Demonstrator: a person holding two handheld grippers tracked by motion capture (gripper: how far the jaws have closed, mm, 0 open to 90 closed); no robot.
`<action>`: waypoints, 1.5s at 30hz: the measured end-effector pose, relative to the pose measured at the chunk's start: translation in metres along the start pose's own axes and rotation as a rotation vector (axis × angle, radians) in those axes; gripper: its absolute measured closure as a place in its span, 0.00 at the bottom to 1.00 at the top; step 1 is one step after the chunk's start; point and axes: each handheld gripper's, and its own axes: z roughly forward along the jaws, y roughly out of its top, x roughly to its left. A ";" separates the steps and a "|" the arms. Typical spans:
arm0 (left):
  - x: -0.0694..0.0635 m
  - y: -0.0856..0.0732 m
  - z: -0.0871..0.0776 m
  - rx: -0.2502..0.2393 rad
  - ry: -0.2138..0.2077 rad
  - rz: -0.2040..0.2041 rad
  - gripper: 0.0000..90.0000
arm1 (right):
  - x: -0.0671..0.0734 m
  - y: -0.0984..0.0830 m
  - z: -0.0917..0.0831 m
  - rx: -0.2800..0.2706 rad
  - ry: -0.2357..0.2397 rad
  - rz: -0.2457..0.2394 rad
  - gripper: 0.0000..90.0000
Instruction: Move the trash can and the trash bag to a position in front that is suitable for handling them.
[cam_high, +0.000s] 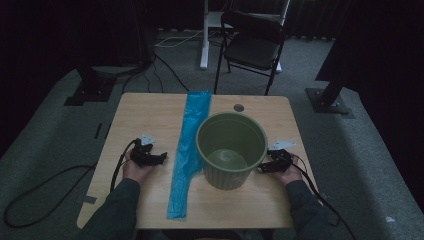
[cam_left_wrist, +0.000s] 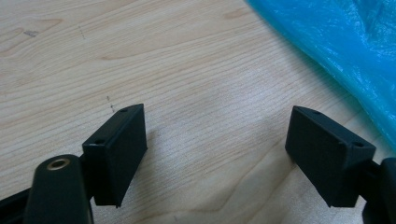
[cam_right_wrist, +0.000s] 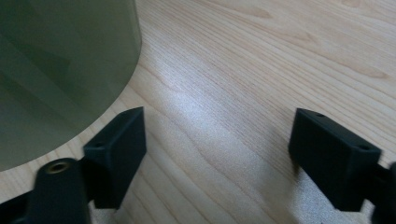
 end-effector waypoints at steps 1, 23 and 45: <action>-0.001 0.001 -0.001 0.000 -0.003 0.000 0.31 | 0.000 0.000 -0.001 -0.006 0.000 -0.001 0.27; -0.042 0.025 -0.007 -0.013 -0.246 0.023 0.53 | -0.006 0.003 -0.014 0.027 -0.038 0.058 0.67; -0.041 0.023 0.000 0.114 -0.073 0.138 0.92 | -0.002 0.007 -0.020 0.009 -0.020 0.056 0.68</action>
